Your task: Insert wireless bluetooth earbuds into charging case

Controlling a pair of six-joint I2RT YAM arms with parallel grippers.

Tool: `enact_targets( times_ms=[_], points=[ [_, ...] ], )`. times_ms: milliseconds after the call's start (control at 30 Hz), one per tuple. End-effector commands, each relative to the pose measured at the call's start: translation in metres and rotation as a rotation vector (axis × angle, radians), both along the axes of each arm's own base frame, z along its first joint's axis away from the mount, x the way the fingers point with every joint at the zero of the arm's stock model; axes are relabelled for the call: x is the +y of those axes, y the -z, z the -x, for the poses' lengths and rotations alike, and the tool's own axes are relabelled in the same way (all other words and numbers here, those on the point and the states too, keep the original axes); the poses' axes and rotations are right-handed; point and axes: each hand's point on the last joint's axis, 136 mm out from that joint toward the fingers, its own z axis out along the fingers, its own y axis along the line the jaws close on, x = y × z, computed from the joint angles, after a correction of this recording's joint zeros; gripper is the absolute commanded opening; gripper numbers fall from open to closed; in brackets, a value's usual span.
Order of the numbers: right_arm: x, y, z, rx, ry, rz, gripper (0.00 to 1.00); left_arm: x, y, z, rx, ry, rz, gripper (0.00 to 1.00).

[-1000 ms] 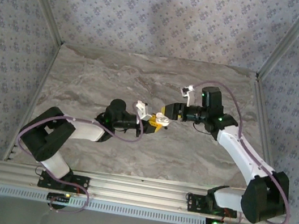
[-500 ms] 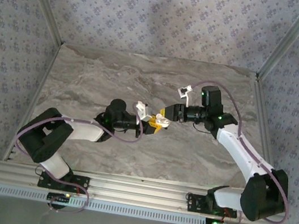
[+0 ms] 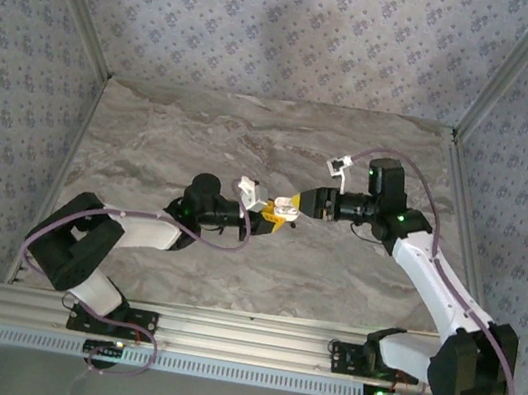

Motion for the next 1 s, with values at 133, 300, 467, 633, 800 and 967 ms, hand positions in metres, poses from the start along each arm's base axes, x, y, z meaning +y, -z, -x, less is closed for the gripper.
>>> enact_targets(
  times_ms=[133,300,467,633,800,967],
  points=[
    [0.019,-0.005,-0.004,0.014,-0.091,-0.027,0.67,0.0,-0.02,0.011,-0.063,0.045,0.045,0.16],
    [0.027,-0.011,0.007,0.019,-0.162,-0.067,0.64,0.001,-0.02,0.009,-0.061,0.027,0.045,0.16],
    [0.025,-0.016,0.02,0.022,-0.184,-0.091,0.6,0.002,-0.02,0.007,-0.06,0.013,0.042,0.16],
    [0.014,-0.026,0.024,-0.022,-0.143,-0.115,0.54,0.002,-0.018,0.004,-0.046,0.001,0.027,0.16],
    [0.004,-0.031,0.021,-0.053,-0.097,-0.114,0.53,0.001,-0.014,0.003,-0.025,-0.001,0.016,0.16],
    [-0.018,-0.009,-0.005,-0.005,0.091,-0.008,0.51,-0.001,-0.008,-0.011,0.092,-0.059,-0.035,0.16]
  ],
)
